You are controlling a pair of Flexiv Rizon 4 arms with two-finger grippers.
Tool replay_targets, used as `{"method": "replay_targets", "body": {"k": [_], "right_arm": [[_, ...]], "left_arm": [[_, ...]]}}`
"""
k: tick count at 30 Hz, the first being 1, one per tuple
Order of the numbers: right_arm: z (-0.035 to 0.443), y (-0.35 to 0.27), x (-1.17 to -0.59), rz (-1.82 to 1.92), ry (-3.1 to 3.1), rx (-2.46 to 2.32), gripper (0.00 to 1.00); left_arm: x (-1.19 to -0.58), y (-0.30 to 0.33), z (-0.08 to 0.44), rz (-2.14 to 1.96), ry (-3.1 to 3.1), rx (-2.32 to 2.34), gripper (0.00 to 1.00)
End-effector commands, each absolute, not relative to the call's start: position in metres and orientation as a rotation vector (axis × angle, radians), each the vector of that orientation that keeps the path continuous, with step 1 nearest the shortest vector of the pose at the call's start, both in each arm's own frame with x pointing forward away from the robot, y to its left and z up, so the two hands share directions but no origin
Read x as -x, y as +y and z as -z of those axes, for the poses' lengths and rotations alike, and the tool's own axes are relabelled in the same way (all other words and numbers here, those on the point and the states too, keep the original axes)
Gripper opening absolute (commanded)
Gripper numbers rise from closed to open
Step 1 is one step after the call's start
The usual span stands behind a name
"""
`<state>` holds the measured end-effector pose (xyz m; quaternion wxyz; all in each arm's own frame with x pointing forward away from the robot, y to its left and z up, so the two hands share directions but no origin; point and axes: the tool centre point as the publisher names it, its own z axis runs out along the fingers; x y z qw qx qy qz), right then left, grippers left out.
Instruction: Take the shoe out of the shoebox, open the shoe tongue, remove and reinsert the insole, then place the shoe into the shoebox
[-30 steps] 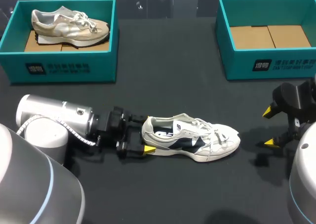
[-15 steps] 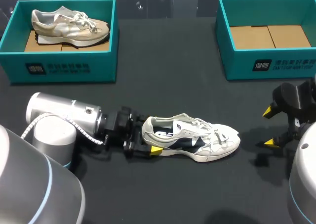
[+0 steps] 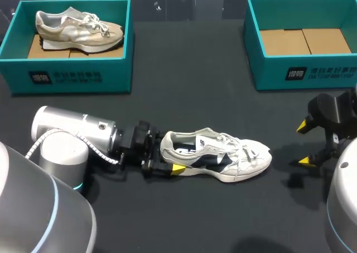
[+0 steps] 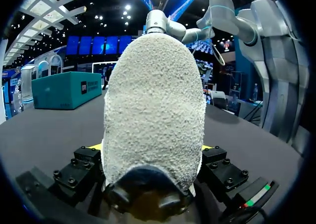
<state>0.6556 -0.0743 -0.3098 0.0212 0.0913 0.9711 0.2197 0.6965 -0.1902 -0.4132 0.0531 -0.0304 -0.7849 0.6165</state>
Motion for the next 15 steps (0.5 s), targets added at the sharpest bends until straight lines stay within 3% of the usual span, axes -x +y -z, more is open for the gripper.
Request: {"method": "replay_targets", "body": {"k": [1, 15], "right_arm": [[0.3097, -0.0737, -0.6540, -0.675, 3.009, -0.285, 1.00], [0.3097, -0.0737, -0.6540, -0.675, 3.009, -0.285, 1.00]], "left_arm": [[-0.6943, -0.1909, 0.4162, -1.881, -2.391, 0.080, 0.00], [-0.6926, -0.1894, 0.4143, -1.885, -2.400, 0.072, 0.00]]}}
